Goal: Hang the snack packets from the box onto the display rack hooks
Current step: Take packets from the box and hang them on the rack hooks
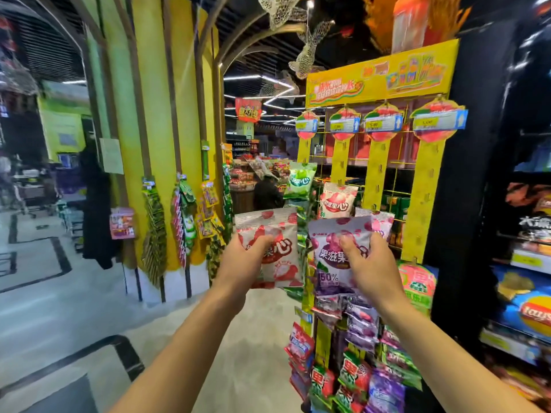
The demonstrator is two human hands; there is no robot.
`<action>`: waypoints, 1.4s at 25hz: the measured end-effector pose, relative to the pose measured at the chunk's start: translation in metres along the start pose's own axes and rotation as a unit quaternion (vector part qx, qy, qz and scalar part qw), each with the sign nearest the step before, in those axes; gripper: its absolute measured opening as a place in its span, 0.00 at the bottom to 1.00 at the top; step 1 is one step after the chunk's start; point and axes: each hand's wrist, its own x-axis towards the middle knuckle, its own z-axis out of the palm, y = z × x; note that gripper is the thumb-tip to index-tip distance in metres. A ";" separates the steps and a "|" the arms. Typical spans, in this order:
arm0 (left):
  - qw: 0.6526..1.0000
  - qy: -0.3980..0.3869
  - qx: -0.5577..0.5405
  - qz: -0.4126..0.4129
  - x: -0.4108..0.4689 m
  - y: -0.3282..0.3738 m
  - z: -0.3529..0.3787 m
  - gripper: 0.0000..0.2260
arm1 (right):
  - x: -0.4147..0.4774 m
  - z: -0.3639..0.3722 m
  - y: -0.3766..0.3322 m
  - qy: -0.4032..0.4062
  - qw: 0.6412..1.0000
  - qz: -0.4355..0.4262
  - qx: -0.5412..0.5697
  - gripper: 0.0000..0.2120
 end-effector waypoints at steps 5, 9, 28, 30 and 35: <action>1.000 -0.025 -0.007 -0.013 0.046 -0.020 -0.006 0.05 | 0.030 0.022 0.007 0.020 1.000 0.012 -0.008 0.17; 0.998 -0.045 -0.012 -0.035 0.083 -0.037 0.003 0.03 | 0.066 0.040 0.025 0.050 0.999 0.009 -0.010 0.13; 0.977 -0.211 -0.004 -0.004 0.278 -0.080 0.118 0.06 | 0.200 0.044 0.106 0.224 0.971 0.057 -0.064 0.17; 0.971 -0.240 -0.009 0.007 0.288 -0.081 0.132 0.06 | 0.205 0.034 0.104 0.260 0.959 0.059 -0.096 0.17; 0.947 -0.318 -0.047 0.021 0.310 -0.070 0.156 0.07 | 0.219 0.019 0.098 0.330 0.935 0.061 -0.113 0.16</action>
